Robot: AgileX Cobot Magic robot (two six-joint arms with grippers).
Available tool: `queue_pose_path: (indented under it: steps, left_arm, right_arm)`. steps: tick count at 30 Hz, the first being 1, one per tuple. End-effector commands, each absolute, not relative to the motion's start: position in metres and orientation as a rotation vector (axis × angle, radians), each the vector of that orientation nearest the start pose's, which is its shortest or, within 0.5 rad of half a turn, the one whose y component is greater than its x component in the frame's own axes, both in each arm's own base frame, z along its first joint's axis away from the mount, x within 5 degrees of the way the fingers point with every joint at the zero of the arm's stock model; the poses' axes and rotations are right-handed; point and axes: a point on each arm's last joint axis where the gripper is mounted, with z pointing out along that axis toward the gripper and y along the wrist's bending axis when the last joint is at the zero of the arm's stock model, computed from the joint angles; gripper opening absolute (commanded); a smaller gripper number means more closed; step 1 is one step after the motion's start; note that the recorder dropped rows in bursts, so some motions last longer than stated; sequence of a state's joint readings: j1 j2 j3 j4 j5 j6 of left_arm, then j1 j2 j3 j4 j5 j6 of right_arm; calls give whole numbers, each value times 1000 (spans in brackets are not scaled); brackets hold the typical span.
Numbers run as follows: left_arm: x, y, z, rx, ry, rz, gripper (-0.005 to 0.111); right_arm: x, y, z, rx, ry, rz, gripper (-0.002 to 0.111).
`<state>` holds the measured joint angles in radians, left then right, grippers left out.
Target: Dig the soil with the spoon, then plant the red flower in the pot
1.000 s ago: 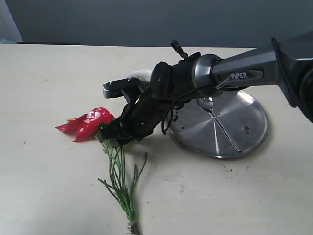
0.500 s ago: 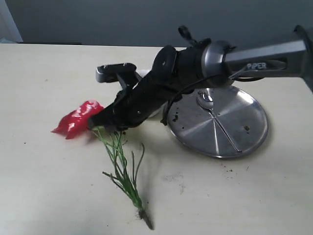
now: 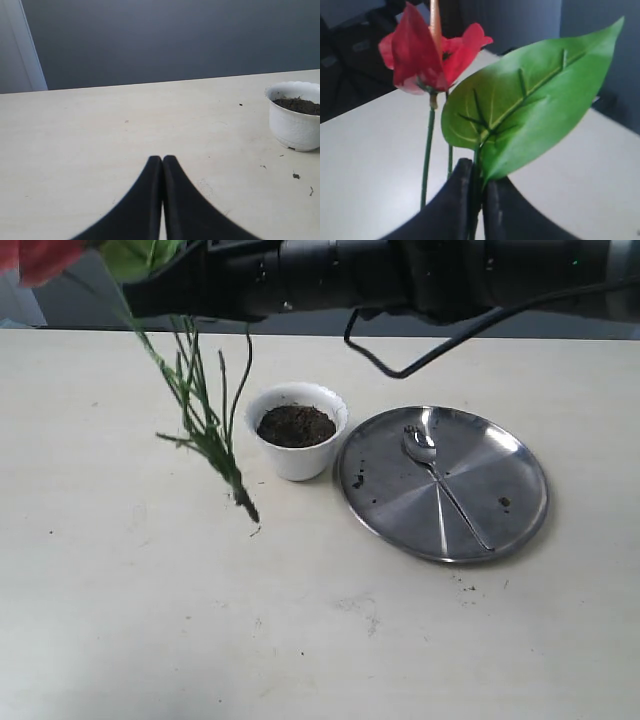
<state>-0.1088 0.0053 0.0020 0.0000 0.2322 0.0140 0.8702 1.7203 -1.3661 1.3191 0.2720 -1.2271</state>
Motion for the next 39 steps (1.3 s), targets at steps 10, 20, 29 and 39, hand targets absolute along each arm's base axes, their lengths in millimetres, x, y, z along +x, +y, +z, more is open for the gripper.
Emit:
queue_pose_path:
  steps: [10,20,29,39]
  left_arm:
    - [55,-6,192,104,1713,-75,0]
    - [55,-6,192,104,1713,-75,0]
    - [55,-6,192,104,1713,-75,0]
    - [55,-6,192,104,1713,-75,0]
  right_arm:
    - [275,290,331,-665,1678,426,0]
    - [328,243,357,-419,1363,635,-1]
    - [342,234,314,-835,1235,986,-1]
    - [359,245,264,-786,1148,1093,-1]
